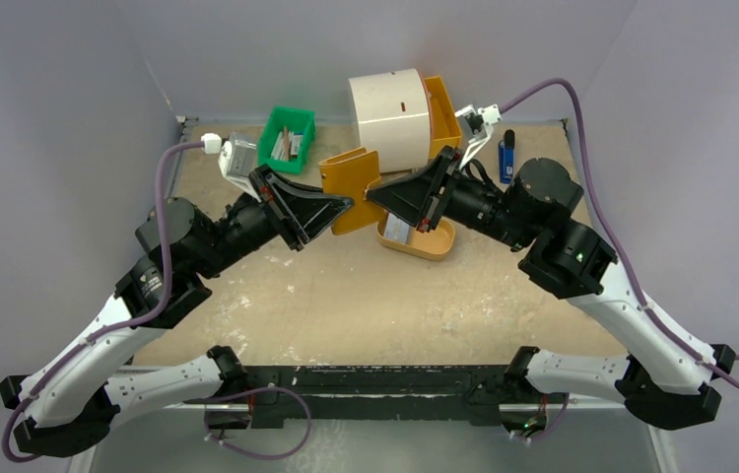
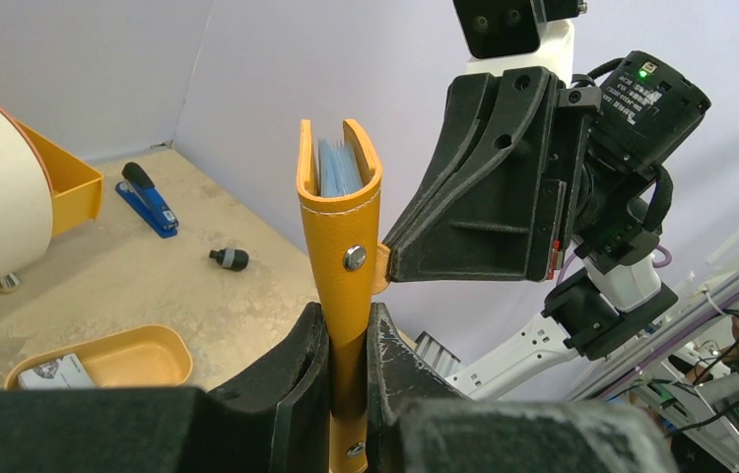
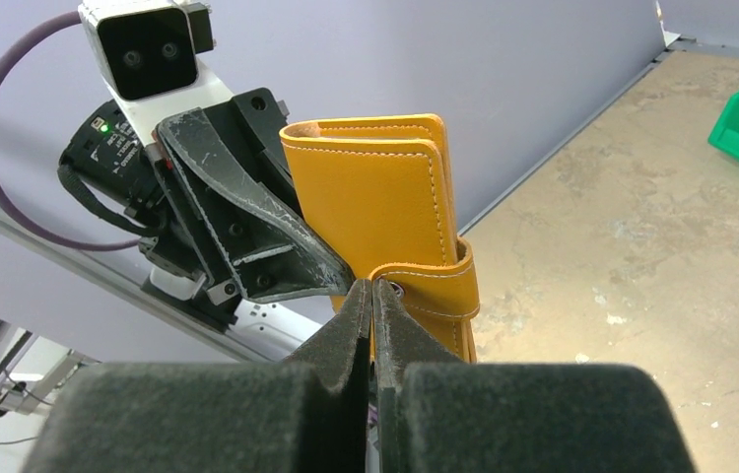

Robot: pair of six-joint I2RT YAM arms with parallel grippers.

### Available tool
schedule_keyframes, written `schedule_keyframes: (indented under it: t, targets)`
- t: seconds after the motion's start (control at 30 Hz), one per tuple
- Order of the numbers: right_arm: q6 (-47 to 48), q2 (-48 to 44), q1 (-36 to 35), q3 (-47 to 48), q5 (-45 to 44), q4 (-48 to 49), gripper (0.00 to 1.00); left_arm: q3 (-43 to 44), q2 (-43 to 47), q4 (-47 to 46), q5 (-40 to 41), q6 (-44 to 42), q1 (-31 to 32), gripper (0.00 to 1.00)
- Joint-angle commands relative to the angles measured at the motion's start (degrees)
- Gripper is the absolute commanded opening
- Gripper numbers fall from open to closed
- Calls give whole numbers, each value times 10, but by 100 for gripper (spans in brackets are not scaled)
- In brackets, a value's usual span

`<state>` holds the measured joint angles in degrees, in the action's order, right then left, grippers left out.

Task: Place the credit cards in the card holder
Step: Close the card holder at the center of the board.

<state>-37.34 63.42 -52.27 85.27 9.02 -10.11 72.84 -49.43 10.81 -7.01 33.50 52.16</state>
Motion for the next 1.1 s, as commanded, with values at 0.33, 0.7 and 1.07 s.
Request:
schedule_keyframes:
  t: [0.33, 0.7, 1.07]
  targets:
    - [-13, 84, 22, 19, -32, -82, 0, 15, 13, -137, -169, 58, 21, 0]
    - [-25, 100, 26, 21, -22, -97, 0, 14, 24, -151, -163, 68, 21, 0]
    - [-7, -18, 30, 2, 19, -68, 90, -45, 58, 34, 103, -41, 21, 0]
